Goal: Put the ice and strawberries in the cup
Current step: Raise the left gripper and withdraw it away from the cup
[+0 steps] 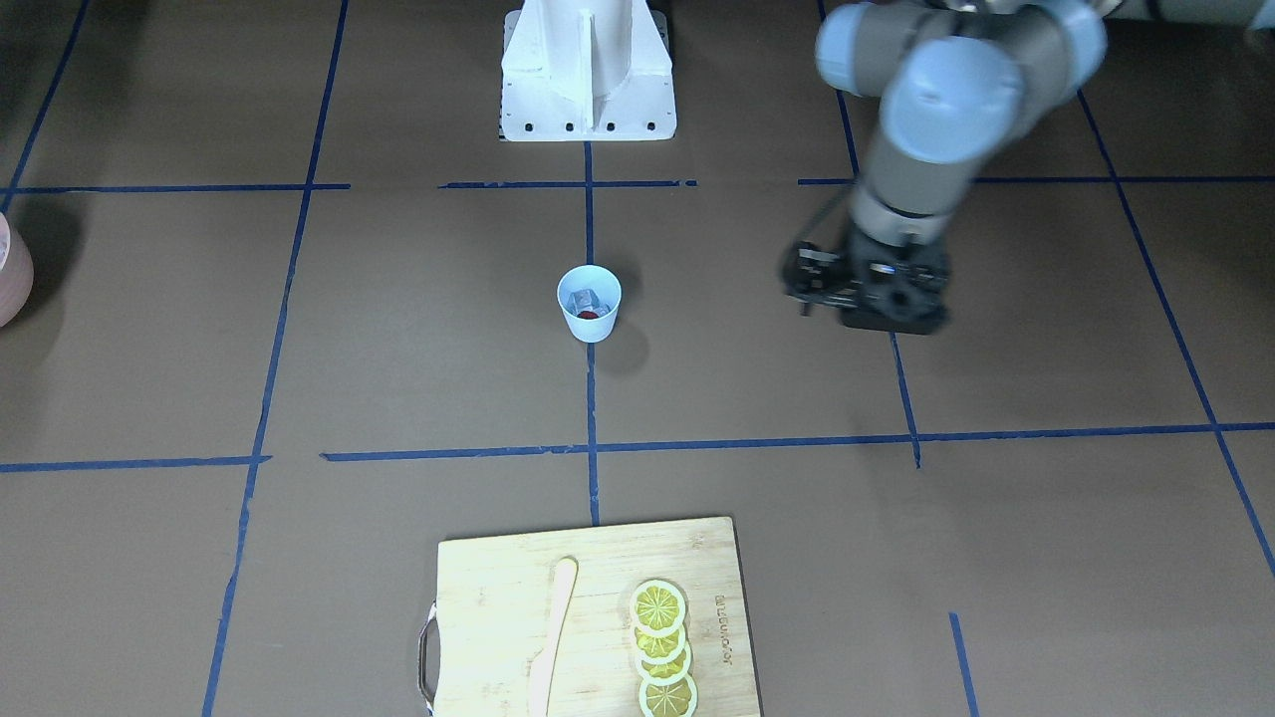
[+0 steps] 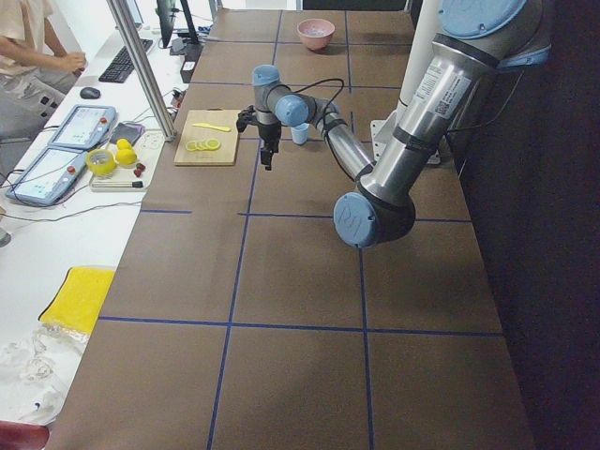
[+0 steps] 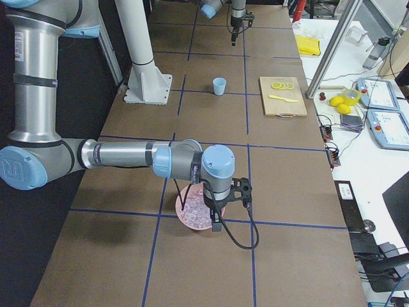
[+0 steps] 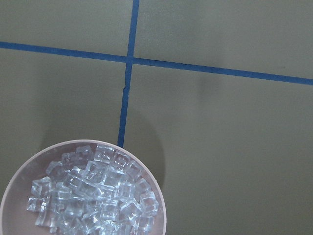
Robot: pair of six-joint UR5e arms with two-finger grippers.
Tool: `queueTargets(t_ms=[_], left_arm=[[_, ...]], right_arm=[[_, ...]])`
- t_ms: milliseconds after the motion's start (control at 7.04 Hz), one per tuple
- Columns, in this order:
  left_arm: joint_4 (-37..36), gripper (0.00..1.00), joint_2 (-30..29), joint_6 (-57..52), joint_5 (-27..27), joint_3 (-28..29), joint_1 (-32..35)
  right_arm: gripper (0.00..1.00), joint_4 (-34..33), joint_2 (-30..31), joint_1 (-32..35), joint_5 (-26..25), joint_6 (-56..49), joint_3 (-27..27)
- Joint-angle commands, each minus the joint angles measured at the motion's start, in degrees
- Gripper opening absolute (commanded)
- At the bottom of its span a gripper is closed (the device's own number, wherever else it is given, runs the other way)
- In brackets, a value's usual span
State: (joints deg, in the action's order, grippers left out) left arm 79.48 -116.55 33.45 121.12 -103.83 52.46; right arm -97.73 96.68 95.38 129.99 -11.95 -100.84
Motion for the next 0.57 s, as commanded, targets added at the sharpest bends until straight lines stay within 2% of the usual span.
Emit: queueTargets(t_ms=[0,284,426], left_arm=[[-0.38,0.99,7.98,-23.6,8.22,2.3,15.58],[-0.38,0.99,9.76,-41.81,13.33,12.29,28.69],[-0.12,0.99,9.77,-44.59,15.7,16.86,34.23]], right_arm=[[1.0,0.0,0.0,-0.02,0.0,0.0,0.03],[1.0,0.0,0.0,-0.02,0.0,0.0,0.11],[1.0,0.0,0.0,-0.02,0.0,0.0,0.12]])
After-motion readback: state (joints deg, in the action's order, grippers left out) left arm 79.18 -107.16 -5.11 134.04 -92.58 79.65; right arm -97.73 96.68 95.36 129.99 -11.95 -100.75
